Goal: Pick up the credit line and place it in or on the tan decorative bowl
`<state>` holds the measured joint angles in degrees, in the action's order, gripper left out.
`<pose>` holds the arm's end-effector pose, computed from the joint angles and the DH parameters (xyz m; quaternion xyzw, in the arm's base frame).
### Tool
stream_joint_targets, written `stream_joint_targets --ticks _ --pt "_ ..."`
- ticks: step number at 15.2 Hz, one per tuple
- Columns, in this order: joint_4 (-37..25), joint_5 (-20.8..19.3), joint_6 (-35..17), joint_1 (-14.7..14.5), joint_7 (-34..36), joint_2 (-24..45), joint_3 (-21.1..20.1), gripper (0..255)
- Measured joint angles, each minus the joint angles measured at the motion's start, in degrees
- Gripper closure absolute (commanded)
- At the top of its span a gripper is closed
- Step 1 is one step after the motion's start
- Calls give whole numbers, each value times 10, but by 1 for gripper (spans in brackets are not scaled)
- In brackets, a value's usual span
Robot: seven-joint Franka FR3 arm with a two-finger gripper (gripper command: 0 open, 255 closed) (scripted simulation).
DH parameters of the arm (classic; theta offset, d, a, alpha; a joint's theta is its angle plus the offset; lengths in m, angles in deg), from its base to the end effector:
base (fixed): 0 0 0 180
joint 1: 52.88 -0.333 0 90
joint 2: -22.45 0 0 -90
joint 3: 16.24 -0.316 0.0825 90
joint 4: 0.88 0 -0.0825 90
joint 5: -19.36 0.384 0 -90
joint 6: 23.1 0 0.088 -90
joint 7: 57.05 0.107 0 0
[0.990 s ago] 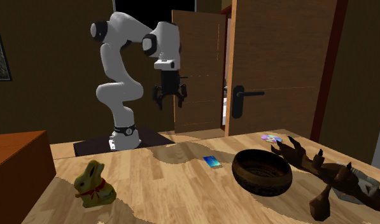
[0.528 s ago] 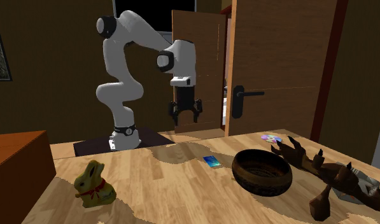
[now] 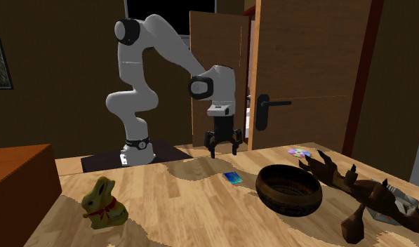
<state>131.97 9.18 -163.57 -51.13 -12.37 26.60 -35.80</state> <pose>0.4968 0.1595 0.3183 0.9842 -0.1675 0.0524 0.0227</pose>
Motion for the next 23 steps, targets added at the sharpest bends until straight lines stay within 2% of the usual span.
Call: stream_joint_targets --ticks 4,7,13,20,21,23 --pt "-68 -72 -22 -22 91 96 13 0" --pt "-99 -102 -34 -36 128 141 27 0" --pt "-110 -132 -67 -46 151 187 44 0" --pt "-111 -135 -70 -47 152 191 47 0" --pt "-111 -135 -70 -47 152 191 47 255" --pt "-112 -135 -71 -47 152 190 46 255"
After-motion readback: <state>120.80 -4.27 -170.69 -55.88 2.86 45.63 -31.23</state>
